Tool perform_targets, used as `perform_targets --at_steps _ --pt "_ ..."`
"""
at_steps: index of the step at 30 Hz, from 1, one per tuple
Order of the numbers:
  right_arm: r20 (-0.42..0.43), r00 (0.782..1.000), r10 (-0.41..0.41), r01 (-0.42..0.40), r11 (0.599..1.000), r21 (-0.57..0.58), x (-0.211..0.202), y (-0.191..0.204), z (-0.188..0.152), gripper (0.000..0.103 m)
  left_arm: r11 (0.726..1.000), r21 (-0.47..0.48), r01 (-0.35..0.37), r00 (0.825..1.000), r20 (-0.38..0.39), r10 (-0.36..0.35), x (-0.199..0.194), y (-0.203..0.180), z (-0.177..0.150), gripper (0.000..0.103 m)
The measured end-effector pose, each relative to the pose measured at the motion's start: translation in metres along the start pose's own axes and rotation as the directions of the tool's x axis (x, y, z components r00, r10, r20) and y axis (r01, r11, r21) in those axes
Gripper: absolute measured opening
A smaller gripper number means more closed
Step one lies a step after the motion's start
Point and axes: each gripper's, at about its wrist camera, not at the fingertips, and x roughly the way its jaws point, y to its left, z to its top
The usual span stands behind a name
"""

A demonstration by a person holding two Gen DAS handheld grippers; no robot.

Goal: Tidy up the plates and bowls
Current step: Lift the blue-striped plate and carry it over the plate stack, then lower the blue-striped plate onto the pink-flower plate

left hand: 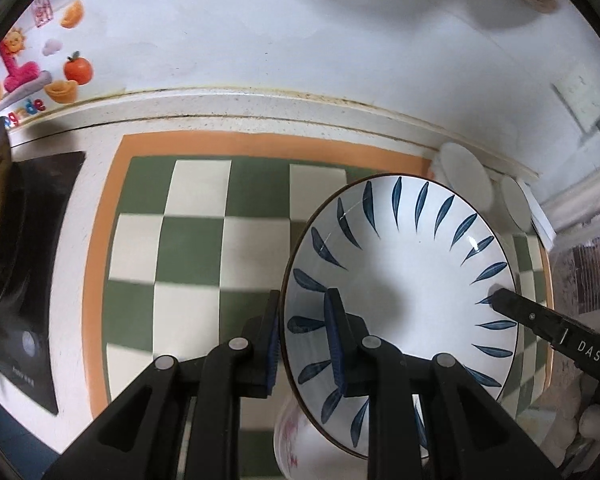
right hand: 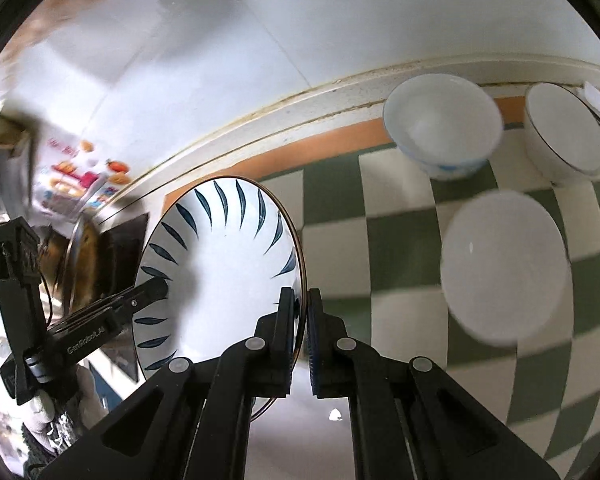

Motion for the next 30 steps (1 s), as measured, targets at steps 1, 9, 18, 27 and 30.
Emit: perform_targets --at_steps 1,9,18,27,30 --pt "0.000 1.000 0.006 -0.006 1.000 -0.004 -0.006 0.000 -0.007 0.007 1.000 0.001 -0.001 1.000 0.004 0.001 -0.004 -0.003 -0.008 0.019" --pt "-0.068 0.998 0.018 -0.021 0.999 -0.043 -0.032 -0.018 -0.076 0.007 1.000 -0.021 -0.002 0.997 -0.078 0.000 -0.002 -0.011 -0.075 0.019" --pt "-0.204 0.979 -0.005 -0.004 0.999 -0.046 0.013 -0.050 -0.118 0.007 0.998 -0.061 -0.025 0.982 -0.189 0.013 0.037 -0.010 -0.116 0.019" --pt "-0.245 0.969 -0.026 0.015 0.999 -0.048 0.034 -0.069 -0.130 0.007 0.996 -0.073 -0.044 0.974 -0.225 0.027 0.060 -0.013 -0.122 0.019" --pt "-0.248 0.968 -0.032 0.021 0.999 -0.046 0.035 -0.071 -0.129 0.007 0.996 -0.071 -0.050 0.973 -0.230 0.032 0.064 -0.016 -0.123 0.019"
